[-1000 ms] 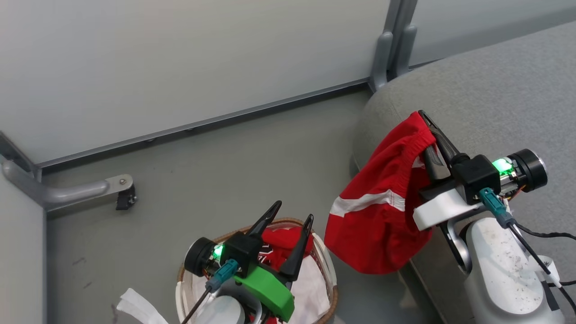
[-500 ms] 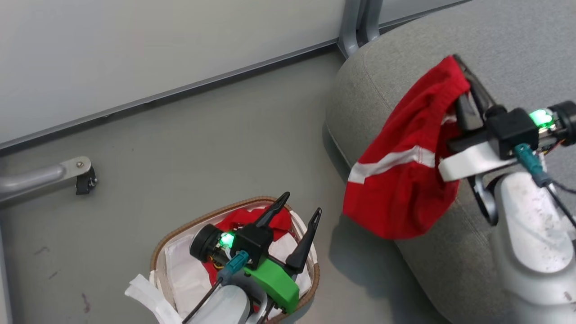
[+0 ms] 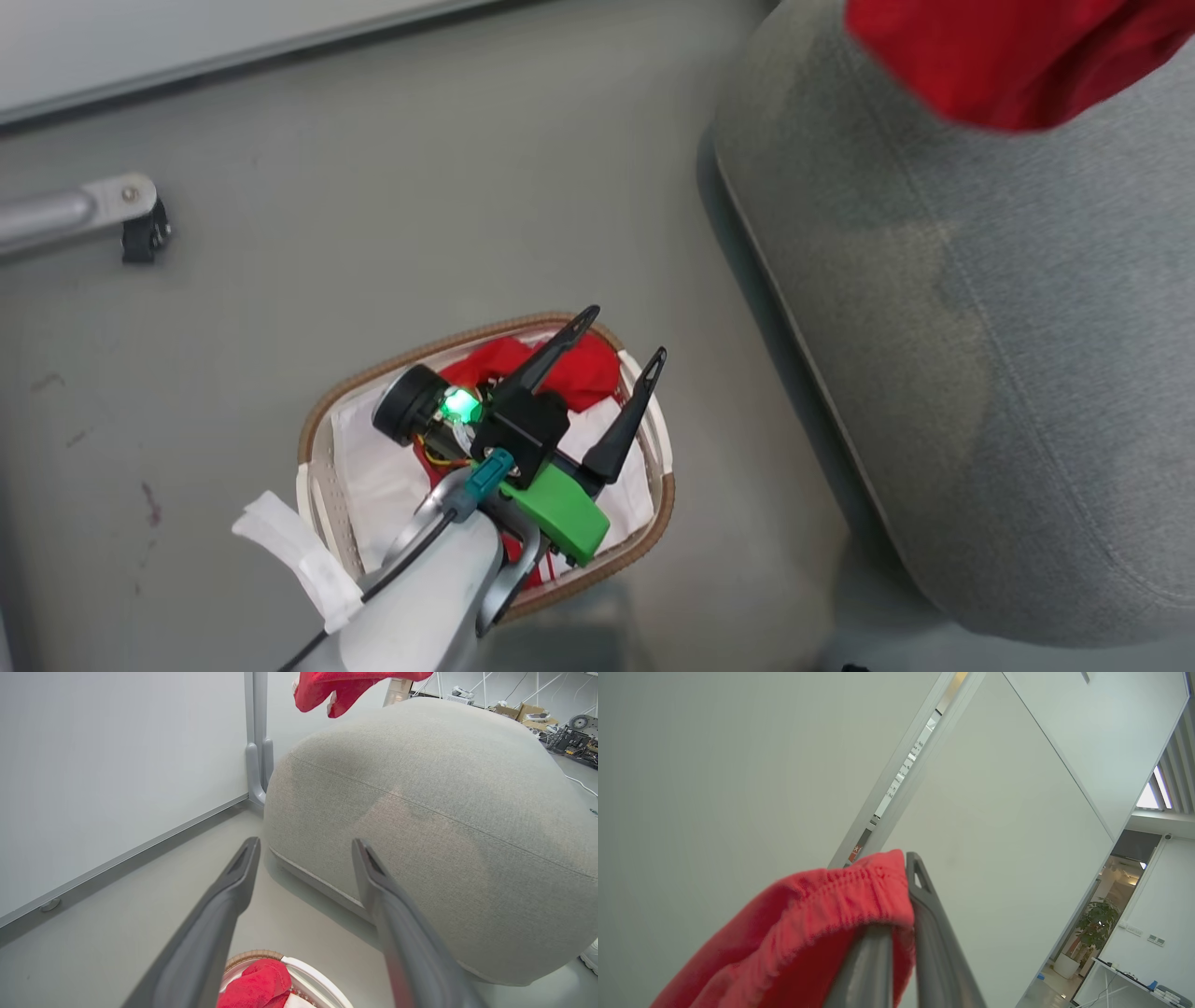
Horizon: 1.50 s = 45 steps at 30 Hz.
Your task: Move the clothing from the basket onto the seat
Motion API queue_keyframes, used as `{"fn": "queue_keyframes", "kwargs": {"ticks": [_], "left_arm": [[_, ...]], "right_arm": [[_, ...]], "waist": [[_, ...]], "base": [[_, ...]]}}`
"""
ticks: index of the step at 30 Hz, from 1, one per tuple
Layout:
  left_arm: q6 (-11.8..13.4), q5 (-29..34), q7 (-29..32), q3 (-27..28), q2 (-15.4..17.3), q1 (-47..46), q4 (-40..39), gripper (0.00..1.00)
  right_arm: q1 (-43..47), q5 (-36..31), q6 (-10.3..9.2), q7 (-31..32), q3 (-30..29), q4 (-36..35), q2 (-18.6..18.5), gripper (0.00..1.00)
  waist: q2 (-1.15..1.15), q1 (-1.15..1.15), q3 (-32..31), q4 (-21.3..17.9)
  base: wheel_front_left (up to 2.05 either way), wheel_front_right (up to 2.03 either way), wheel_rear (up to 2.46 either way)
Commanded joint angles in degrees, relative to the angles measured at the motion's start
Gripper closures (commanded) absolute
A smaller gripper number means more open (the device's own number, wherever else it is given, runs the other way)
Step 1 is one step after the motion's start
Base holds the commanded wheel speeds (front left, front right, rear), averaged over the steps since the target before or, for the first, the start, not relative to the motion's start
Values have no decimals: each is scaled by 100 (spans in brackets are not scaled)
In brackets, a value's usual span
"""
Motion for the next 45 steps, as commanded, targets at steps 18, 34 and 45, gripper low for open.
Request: {"fn": "queue_keyframes", "kwargs": {"ticks": [18,34,45], "left_arm": [[-18,272,-3,16,341,-621,-73,0],[-17,172,-3,123,330,-360,40,0],[-17,-18,-3,320,124,8,-11,0]], "right_arm": [[974,-275,-8,-21,-1612,1452,-16,100],[2182,-378,-8,-21,-1544,1216,711,0],[2960,-193,-8,-21,-1254,1143,694,0]], "waist": [[-1,-1,1763,257],[-1,-1,1309,29],[-1,-1,379,163]], "base": [[0,0,0],[0,0,0],[0,0,0]]}}
